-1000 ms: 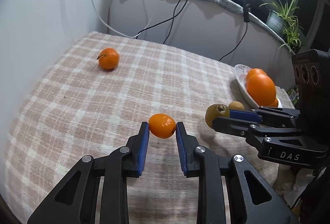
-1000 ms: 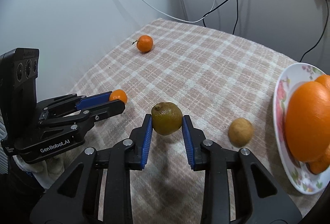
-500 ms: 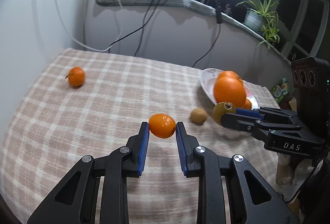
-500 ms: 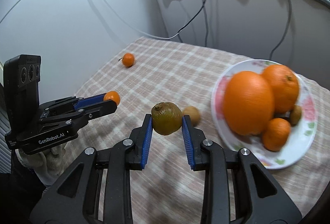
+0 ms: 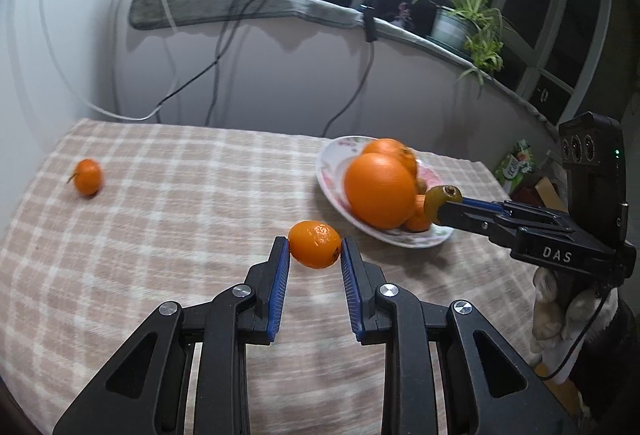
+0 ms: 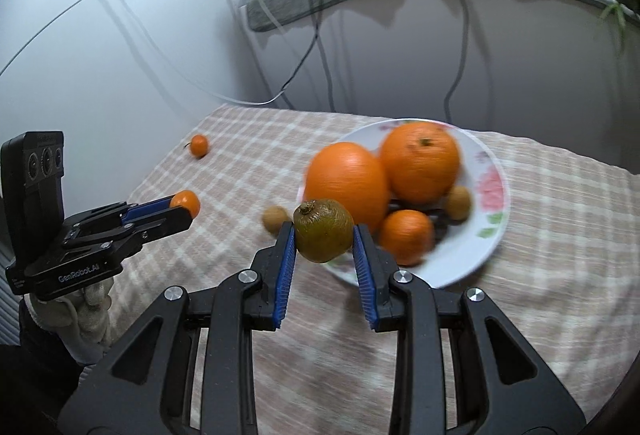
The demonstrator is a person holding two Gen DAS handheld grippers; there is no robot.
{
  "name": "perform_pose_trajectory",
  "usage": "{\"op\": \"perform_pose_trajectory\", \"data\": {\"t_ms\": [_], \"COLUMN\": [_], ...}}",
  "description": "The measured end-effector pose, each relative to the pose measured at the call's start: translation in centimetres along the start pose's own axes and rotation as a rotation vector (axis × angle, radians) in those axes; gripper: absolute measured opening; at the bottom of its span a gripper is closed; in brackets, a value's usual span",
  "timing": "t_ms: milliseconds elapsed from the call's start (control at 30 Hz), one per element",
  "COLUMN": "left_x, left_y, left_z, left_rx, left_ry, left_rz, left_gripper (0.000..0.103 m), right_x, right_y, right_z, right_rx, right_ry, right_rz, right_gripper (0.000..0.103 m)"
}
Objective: Organize fruits
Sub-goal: 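Carry the mandarin and kiwi with both grippers over the plate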
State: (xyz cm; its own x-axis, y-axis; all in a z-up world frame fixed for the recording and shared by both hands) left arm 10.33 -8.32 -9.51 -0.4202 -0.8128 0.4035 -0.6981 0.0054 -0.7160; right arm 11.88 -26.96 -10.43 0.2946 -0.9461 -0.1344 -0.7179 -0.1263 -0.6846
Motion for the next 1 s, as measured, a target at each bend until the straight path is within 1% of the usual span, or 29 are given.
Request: {"op": "perform_pose_trajectory", "data": {"t_ms": [167,467,767,1000], "left_x": [2.1,5.2,7.6,9.1], "left_y": [-0.3,-0.8,-1.4,-1.7], "left_z": [1.7,4.4,7.2,9.2], "left_rx": [-0.018,-0.051,-0.081,-0.103], "left_ry": [0.035,0.079,0.113,0.131], "left_rz": [0.028,0.07,0.109,0.135], "left_gripper": [0.025,0.025,0.025,0.025], "right_x": [2.6,6.2,8.7,9.8], "right_y": [0.2,0.6,0.4,-0.1], "right_z": [-0.5,-0.7,-0.1,1.1], "right_rx": [0.007,0.012,0.01,0.002], "right_ry": [0.033,0.075,0.088,0.09], "right_rz": [0.037,0.079,0.111,0.118], "right_gripper": [0.03,0.03,0.03,0.03]}}
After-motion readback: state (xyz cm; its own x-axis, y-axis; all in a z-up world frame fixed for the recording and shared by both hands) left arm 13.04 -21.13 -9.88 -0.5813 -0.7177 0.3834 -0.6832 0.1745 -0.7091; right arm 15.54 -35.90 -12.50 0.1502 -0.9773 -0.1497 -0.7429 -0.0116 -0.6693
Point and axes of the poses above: each gripper's, at about its wrist camera, not at the fingertips, and z roughly the way its jaws point, x to its right, y to its underside, the point moved 5 cm from there along z, roughly the way its jaws point, and after that the axes turned 14 degrees about y, right-handed, at the moved point
